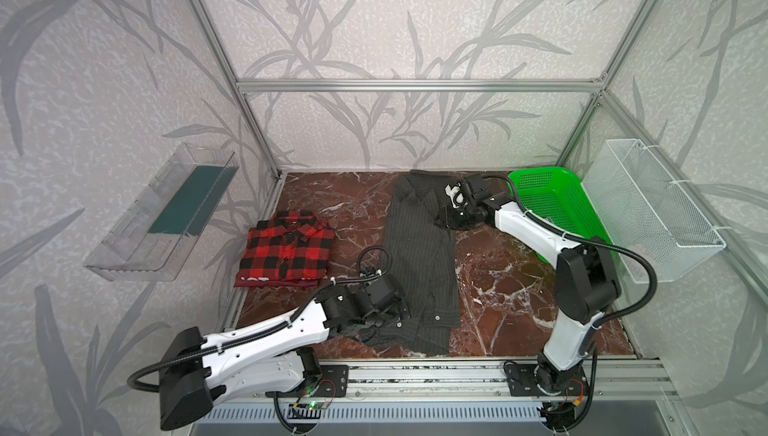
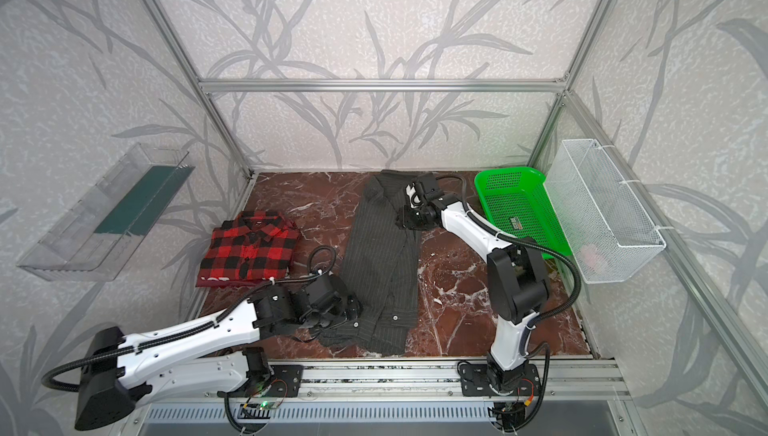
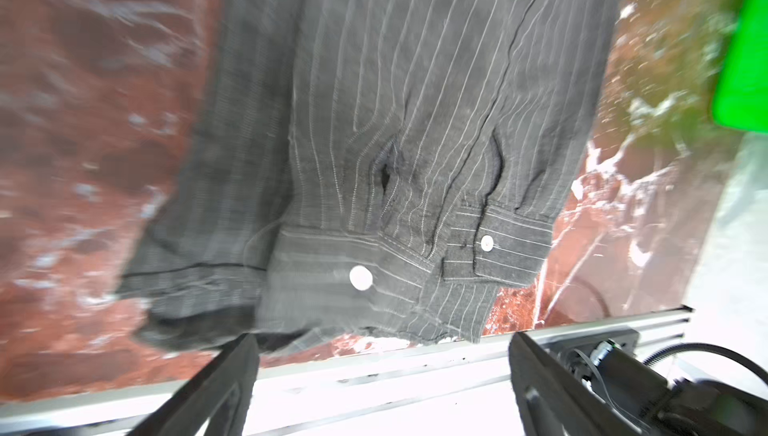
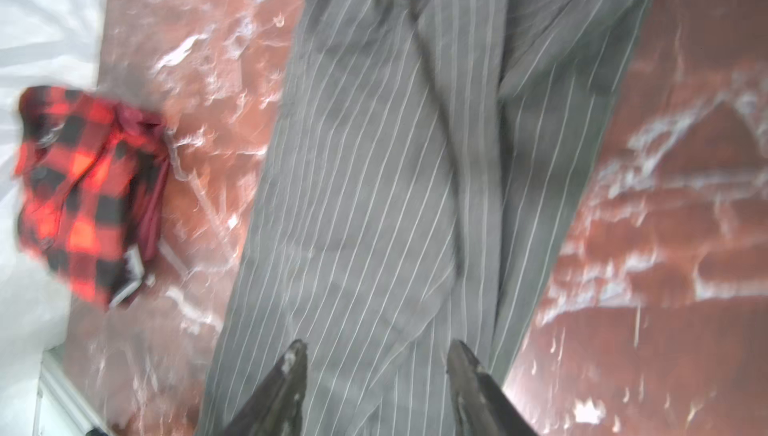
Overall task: Fold and stack the long sleeve shirts
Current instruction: 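Release the far end and move the right gripper to the shirt's near hem, then grasp the near hem corners with both grippers at the table edge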
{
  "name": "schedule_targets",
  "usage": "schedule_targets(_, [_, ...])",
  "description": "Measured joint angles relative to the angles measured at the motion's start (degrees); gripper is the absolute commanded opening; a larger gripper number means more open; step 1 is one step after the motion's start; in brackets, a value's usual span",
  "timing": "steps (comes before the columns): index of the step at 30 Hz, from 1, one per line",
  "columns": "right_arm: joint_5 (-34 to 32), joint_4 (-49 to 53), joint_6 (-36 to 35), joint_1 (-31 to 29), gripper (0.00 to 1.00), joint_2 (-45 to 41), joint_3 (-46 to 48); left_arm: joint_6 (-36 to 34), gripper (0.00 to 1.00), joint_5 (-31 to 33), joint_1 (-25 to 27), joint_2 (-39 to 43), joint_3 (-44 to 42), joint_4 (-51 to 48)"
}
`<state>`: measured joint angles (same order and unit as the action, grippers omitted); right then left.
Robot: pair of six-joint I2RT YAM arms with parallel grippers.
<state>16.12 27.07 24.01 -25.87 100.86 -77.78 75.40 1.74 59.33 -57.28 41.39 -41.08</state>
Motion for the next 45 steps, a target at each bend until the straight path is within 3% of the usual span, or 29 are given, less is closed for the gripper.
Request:
schedule_targets(4, [-0.13, -2.19, 1.11, -3.21, 0.56, -9.16, 13.68, -2.34, 0.97, 0.59, -1.53, 4.17, -2.93, -2.56])
schedule_targets(10, [0.44, -3.69, 4.46, -8.02, 0.56, -19.67, 30.69, -7.52, 0.95, -1.11, -2.84, 0.13, -5.29, -2.49])
schedule_targets(16, [-0.2, -3.85, 9.01, -11.91, 0.56, -28.89, 40.7, -11.74, 0.94, -1.66, -4.57, -0.37, -8.85, -1.97])
schedule_targets(25, [-0.68, -7.41, 15.89, -19.1, 0.47, -31.63, 45.13, -13.94, 0.9, -4.96, -7.39, 5.14, -17.88, 3.69])
schedule_targets(31, [-0.52, -11.5, 18.97, -21.05, 0.3, -29.14, 47.19, -12.35, 0.79, -7.41, -7.61, 9.18, -21.16, 9.88])
schedule_targets(40, [-0.61, -13.7, 22.71, -27.45, 0.22, -28.89, 46.53, -7.63, 0.65, -11.34, -6.78, 11.13, -24.81, 17.57])
schedule_targets(42, [-0.61, -13.88, 23.04, -27.71, 0.24, -28.92, 46.23, -6.58, 0.65, -11.87, -5.81, 10.45, -25.07, 19.41])
schedule_targets(45, [-0.83, -13.42, 23.12, -27.71, 0.53, -29.81, 45.88, -5.46, 0.65, -12.31, -4.52, 9.22, -25.07, 21.49])
